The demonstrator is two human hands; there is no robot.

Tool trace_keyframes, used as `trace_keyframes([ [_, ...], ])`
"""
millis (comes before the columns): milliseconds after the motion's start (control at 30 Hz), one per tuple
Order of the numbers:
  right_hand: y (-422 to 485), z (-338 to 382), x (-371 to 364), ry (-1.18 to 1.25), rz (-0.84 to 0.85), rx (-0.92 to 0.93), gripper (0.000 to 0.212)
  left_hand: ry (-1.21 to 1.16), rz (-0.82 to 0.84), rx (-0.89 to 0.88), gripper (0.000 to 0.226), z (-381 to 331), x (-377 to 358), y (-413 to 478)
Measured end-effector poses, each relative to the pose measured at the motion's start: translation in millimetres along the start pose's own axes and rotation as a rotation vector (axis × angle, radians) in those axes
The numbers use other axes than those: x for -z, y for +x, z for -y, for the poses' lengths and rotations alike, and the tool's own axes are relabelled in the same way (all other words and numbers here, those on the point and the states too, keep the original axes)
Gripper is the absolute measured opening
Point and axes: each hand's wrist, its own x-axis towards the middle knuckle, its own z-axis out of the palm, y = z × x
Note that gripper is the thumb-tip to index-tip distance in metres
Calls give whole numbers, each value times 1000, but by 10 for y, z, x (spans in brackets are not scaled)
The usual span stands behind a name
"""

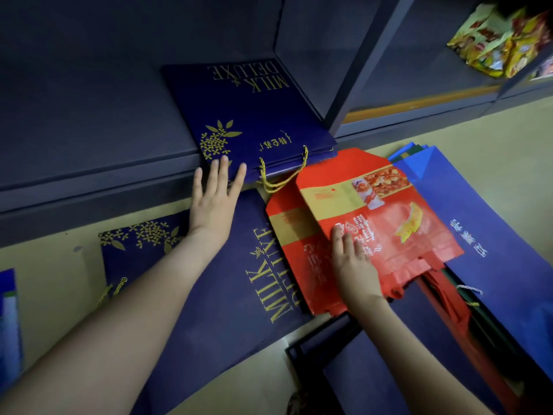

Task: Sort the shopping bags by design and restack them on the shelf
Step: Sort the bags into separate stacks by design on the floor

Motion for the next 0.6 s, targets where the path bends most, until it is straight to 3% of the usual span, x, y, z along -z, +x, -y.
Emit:
trace_keyframes([
  [67, -55, 194, -14, 3, 119, 64, 63, -18, -4, 18, 78, 108, 55, 190],
  [133, -94, 288, -32, 71, 267, 69, 69, -62, 91, 17, 70, 203, 109, 340],
  [233, -88, 312, 75, 223, 254, 82, 74, -98, 126, -37, 58, 318, 206, 392],
  [300, -94, 339, 226, 501, 156, 77, 77, -123, 93, -58, 54, 372, 295, 297],
  [433, -83, 555, 558, 1306, -19, 29, 94, -113, -80, -79, 51, 523, 399, -69],
  [467, -74, 617, 623, 1294, -127, 52, 100, -98, -85, -102, 52, 566, 428, -220],
  [533, -58, 720, 702, 937, -389, 148, 105, -83, -98, -172, 53, 640, 444, -520],
  [600, -115, 823, 798, 597, -491, 281, 103, -77, -71, -218, 52, 728, 635, -799],
])
